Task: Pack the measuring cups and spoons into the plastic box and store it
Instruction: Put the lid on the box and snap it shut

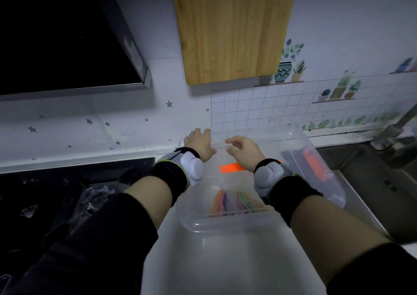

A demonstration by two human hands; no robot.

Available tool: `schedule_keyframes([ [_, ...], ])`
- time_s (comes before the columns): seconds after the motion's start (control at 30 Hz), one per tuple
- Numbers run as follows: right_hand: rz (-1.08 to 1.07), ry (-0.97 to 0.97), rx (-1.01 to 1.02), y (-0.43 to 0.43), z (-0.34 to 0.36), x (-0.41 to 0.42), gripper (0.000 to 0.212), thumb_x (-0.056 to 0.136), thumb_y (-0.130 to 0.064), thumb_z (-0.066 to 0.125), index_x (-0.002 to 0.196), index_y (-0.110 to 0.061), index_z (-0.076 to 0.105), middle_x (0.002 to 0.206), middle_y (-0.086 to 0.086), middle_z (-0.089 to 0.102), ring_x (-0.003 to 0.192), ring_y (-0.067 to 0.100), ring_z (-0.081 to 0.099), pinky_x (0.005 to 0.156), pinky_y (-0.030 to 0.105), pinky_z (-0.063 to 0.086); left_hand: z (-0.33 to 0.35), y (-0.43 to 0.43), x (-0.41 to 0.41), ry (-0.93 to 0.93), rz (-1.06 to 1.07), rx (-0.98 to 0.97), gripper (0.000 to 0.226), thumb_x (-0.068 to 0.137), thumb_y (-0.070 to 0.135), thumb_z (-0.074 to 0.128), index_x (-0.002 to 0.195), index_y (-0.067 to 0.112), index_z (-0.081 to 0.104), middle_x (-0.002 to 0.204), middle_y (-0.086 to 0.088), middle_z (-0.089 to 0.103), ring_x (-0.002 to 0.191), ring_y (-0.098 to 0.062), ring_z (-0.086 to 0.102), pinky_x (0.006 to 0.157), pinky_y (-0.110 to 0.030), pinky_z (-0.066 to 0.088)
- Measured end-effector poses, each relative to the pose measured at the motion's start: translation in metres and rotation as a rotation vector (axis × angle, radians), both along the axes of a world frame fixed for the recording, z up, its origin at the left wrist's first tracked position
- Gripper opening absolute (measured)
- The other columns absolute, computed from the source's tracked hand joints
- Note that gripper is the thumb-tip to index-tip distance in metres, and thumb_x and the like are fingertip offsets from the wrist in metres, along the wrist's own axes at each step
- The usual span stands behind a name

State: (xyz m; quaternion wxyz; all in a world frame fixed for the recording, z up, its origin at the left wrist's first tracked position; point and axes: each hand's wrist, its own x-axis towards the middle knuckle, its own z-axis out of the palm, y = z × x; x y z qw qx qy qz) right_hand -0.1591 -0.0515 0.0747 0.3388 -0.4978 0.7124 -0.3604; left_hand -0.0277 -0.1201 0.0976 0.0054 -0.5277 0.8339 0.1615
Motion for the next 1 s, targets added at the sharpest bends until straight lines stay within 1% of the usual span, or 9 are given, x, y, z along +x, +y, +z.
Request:
schedule_keyframes([
  [0.17,-0.126,0.102,-0.017,0.020,0.000,-0.050,0.025,0.090,-0.007,0.055,0.112,-0.010,0.066,0.119,0.009,0.065,0.104,0.017,0.057,0.090,0.021,0.039,-0.016,0.015,-0.042,0.018,-0.220,0.037,0.080,0.088,0.052,0.052,0.149,0.018,0.015,0.159,-0.011,0.006,0.147,-0.028,0.005,0.119,-0.047,0.008],
  [0.3,-0.194,0.219,0.042,0.041,-0.001,-0.090,0.028,0.089,-0.006,0.053,0.114,-0.013,0.065,0.120,0.009,0.064,0.112,0.024,0.057,0.094,0.025,0.041,-0.029,0.025,-0.068,-0.017,-0.367,0.043,0.096,0.078,0.068,0.054,0.150,0.025,0.008,0.160,-0.003,-0.004,0.148,-0.027,-0.006,0.118,-0.050,-0.003],
  [0.4,-0.265,0.321,0.104,0.060,-0.003,-0.118,0.032,0.089,-0.009,0.052,0.119,-0.019,0.061,0.118,0.010,0.065,0.104,0.029,0.060,0.086,0.027,0.044,-0.035,0.031,-0.087,-0.020,-0.412,0.060,0.101,0.072,0.073,0.056,0.150,0.030,0.008,0.160,0.000,-0.006,0.147,-0.027,-0.008,0.117,-0.052,-0.005],
  [0.57,-0.302,0.410,0.043,0.079,-0.006,-0.135,0.042,0.089,-0.003,0.047,0.129,-0.011,0.053,0.135,0.011,0.052,0.120,0.031,0.050,0.098,0.031,0.038,-0.043,0.033,-0.100,-0.056,-0.419,0.078,0.106,0.067,0.079,0.054,0.149,0.037,0.002,0.159,0.003,-0.014,0.146,-0.026,-0.016,0.114,-0.055,-0.010],
  [0.67,-0.407,0.435,0.047,0.086,-0.011,-0.144,0.047,0.089,-0.012,0.051,0.136,-0.009,0.044,0.140,0.013,0.046,0.128,0.033,0.044,0.105,0.041,0.036,-0.044,0.031,-0.103,-0.059,-0.426,0.085,0.107,0.066,0.079,0.055,0.148,0.039,0.000,0.159,0.004,-0.015,0.146,-0.026,-0.017,0.113,-0.055,-0.011],
  [0.73,-0.513,0.445,0.174,0.092,-0.018,-0.148,0.053,0.092,-0.028,0.051,0.139,-0.009,0.036,0.140,0.018,0.042,0.128,0.036,0.043,0.103,0.046,0.037,-0.045,0.029,-0.103,-0.047,-0.421,0.089,0.108,0.065,0.078,0.058,0.148,0.039,0.002,0.159,0.005,-0.013,0.146,-0.026,-0.015,0.113,-0.056,-0.010],
  [0.83,-0.597,0.344,0.401,0.095,-0.027,-0.153,0.067,0.091,-0.055,0.042,0.135,-0.006,0.031,0.132,0.024,0.047,0.120,0.039,0.049,0.093,0.043,0.039,-0.045,0.029,-0.104,-0.021,-0.409,0.090,0.108,0.063,0.076,0.062,0.148,0.038,0.007,0.159,0.006,-0.008,0.147,-0.025,-0.013,0.113,-0.057,-0.008],
  [0.93,-0.584,0.362,0.442,0.091,-0.034,-0.156,0.061,0.093,-0.055,0.037,0.123,-0.002,0.037,0.122,0.025,0.054,0.111,0.039,0.055,0.082,0.040,0.040,-0.045,0.028,-0.106,-0.015,-0.404,0.092,0.109,0.061,0.075,0.064,0.147,0.038,0.010,0.158,0.005,-0.005,0.147,-0.026,-0.011,0.113,-0.058,-0.006],
  [1.0,-0.596,0.457,0.382,0.091,-0.036,-0.154,0.058,0.093,-0.052,0.040,0.119,0.000,0.041,0.122,0.025,0.052,0.111,0.039,0.054,0.085,0.041,0.041,-0.045,0.027,-0.107,-0.016,-0.402,0.093,0.109,0.060,0.075,0.065,0.146,0.038,0.011,0.158,0.004,-0.004,0.147,-0.026,-0.009,0.113,-0.058,-0.005],
])
